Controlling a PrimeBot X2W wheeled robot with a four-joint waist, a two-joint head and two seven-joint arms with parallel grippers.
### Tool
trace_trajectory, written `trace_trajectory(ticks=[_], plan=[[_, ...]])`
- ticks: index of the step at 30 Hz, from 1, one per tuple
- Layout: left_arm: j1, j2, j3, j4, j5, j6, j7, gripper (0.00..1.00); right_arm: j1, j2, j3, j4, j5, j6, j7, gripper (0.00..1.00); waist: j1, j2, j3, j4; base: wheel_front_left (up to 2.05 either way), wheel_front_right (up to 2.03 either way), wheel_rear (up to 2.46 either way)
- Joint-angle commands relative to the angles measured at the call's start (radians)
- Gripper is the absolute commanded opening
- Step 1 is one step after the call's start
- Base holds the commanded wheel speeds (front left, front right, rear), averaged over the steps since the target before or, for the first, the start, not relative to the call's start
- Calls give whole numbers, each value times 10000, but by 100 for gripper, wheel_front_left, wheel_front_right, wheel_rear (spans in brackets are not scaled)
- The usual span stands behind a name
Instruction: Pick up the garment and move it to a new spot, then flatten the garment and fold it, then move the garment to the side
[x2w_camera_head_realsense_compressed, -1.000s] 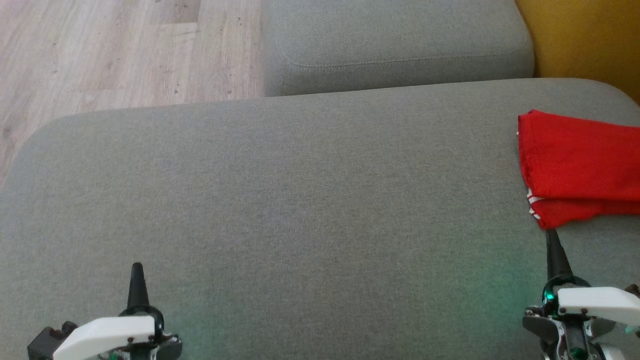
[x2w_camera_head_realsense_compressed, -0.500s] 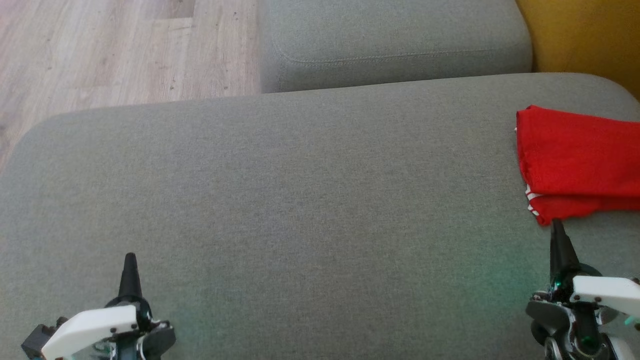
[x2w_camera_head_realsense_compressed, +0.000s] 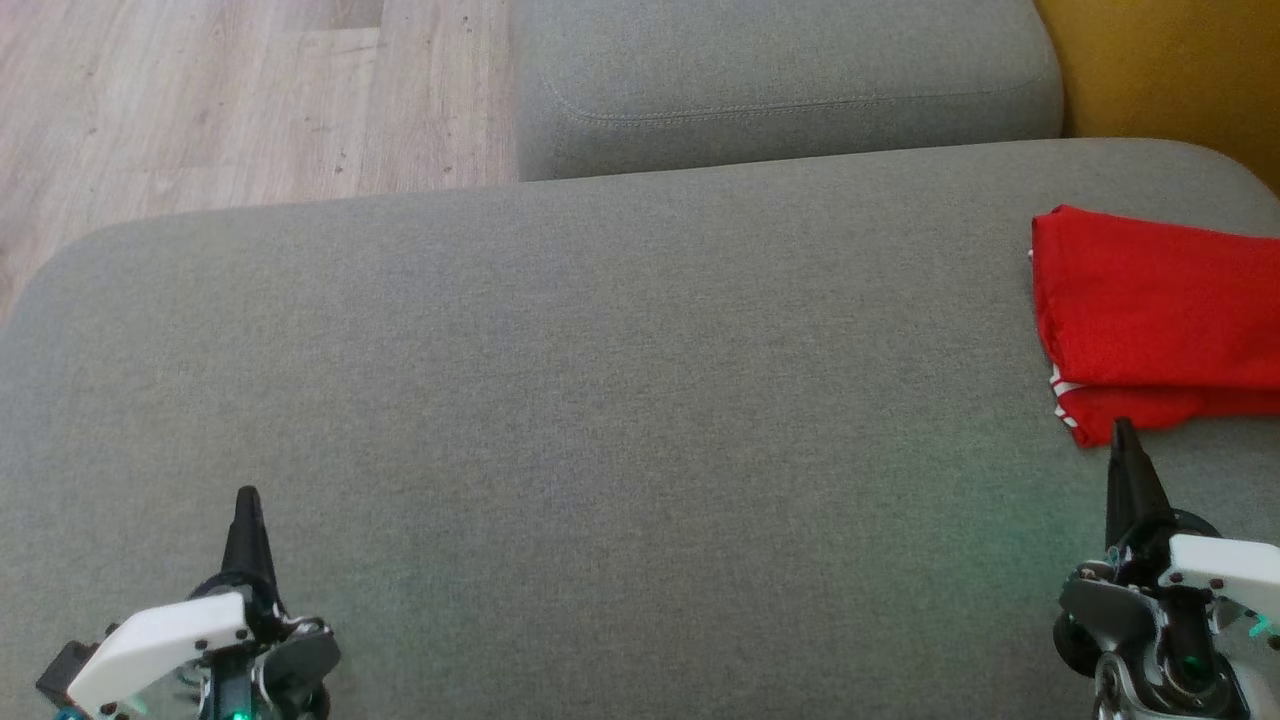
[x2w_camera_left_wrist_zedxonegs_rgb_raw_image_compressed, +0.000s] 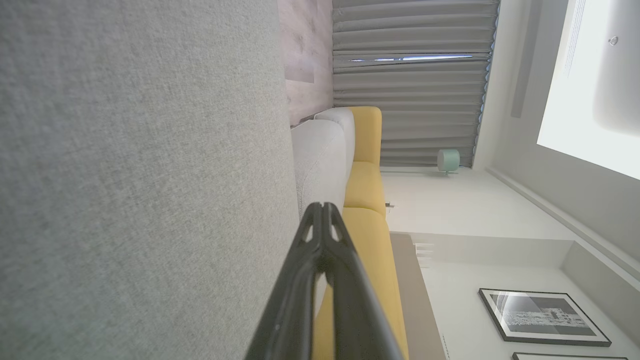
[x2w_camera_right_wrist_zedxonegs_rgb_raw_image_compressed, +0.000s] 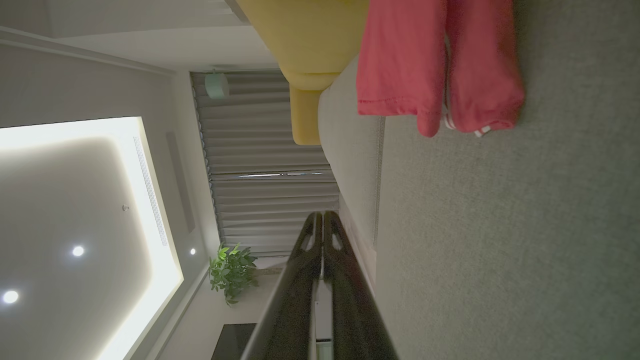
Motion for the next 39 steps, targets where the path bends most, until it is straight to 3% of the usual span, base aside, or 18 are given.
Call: trace_trajectory(ticks=[1, 39], plan=[[-473, 102, 394, -280, -31, -69, 36, 0, -463, -171, 188, -322, 68, 73, 80, 0, 0, 0, -1, 1, 0, 0, 0], [-484, -3, 541, -272, 92, -69, 154, 0, -474, -82, 63, -314, -37, 73, 181, 0, 0, 0, -2, 1, 0, 0, 0]])
